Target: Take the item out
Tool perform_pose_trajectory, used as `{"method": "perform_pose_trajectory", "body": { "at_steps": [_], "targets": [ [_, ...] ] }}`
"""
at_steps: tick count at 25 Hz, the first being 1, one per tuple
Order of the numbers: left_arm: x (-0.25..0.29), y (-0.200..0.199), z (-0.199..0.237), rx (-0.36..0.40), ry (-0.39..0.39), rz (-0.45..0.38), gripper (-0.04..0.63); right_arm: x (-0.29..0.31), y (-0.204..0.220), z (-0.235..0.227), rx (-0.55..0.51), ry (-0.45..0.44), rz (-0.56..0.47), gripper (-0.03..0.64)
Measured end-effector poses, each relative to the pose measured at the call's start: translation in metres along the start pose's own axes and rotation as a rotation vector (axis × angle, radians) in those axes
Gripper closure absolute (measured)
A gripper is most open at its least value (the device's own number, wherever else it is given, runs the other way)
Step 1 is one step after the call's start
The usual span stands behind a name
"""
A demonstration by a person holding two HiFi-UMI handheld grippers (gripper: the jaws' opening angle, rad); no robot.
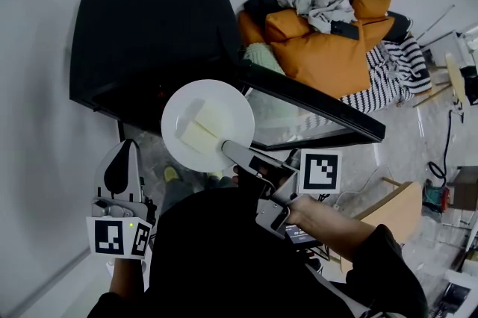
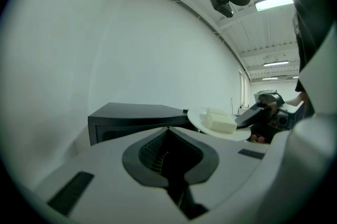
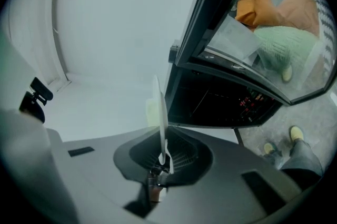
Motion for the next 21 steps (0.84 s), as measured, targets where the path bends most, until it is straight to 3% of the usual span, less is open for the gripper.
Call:
{"method": "perform_pose_trajectory", "body": {
  "at_steps": [21],
  "targets": [
    [0.0086,-0.0067,0.0039,0.015,-0.019,0.003,0.588,0.0030,-0.0098,-0.0017,-0.012,0.012,0.025,0.589]
  ]
}}
Point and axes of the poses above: the fingertips, and each gripper's own axes: x forward along the fingers, z to its left, y out of its underside, the point moved 4 cm from there along -x, backward along the fingers, and after that the axes turned 10 degrees about x, right-handed, at the moved point
